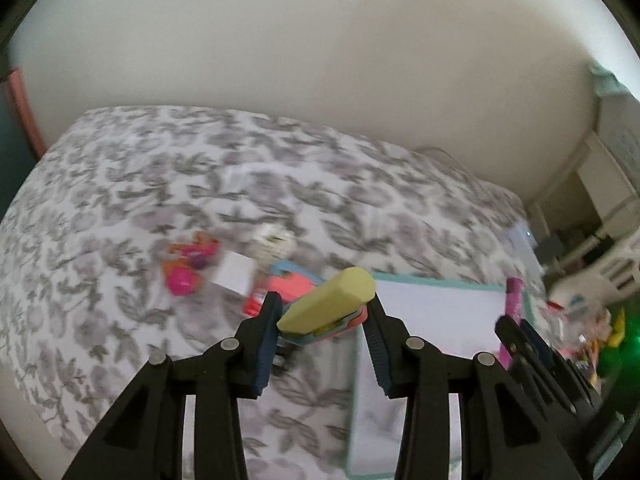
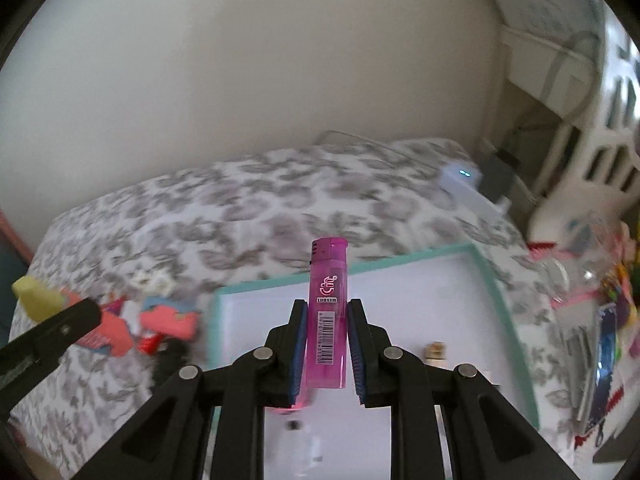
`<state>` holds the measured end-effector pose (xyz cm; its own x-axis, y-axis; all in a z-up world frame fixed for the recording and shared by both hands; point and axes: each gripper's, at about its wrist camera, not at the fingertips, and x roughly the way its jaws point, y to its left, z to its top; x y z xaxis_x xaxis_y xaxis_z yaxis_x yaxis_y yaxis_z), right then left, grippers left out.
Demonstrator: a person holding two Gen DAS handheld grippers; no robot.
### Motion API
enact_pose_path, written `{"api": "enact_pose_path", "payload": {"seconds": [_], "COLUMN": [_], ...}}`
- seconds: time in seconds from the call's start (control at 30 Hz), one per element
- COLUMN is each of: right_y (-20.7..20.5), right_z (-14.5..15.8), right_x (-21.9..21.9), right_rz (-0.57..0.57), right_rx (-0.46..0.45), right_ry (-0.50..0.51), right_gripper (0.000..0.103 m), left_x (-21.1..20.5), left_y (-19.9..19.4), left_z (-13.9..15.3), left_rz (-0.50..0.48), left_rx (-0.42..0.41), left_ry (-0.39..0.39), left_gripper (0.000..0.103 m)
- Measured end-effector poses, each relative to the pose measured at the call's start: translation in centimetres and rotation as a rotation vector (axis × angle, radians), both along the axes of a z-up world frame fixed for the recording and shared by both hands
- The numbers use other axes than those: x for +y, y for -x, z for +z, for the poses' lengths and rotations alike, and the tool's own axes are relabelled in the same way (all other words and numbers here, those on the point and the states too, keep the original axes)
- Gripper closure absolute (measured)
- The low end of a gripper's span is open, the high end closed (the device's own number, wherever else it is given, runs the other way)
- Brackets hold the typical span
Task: Organize rigid objects
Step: 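Carry knife into tray and open left tool while right tool releases lighter there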
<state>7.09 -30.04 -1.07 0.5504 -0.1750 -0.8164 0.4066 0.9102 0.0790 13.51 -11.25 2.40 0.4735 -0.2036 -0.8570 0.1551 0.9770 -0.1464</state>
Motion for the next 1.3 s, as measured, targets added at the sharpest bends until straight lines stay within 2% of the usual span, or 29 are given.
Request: {"api": "enact_pose_path", "payload": {"seconds": [0.17, 0.3, 0.67, 1.3], "right_y": [1.3, 1.9, 0.8, 1.0], "right_z": [-1.0, -1.8, -6.8, -8.2], "right_x": [-3.5, -5.1, -3.9, -3.9], "right_rz": [-0.082, -0.120, -0.050, -0.062], "right_rx": [0.026, 0.043, 0.173, 0.213], "right_ry": [-0.005, -0.025, -0.073, -0.127], "right_gripper": [0.082, 0.082, 0.082, 0.082], "left_x": [-3.9, -6.6, -8.7, -9.5], "left_y": [0.9, 1.0, 0.6, 1.0], "left_z": [-0.4, -2.2, -8.0, -7.9], "left_rz": [-0.093, -0.154, -0.173, -0.219], "left_rx": [-0.003, 0.030, 0.113, 0.096], "left_ry": [0.007, 0.009, -0.094, -0.110], "left_gripper": [0.060, 0.060, 0.061, 0.061]}}
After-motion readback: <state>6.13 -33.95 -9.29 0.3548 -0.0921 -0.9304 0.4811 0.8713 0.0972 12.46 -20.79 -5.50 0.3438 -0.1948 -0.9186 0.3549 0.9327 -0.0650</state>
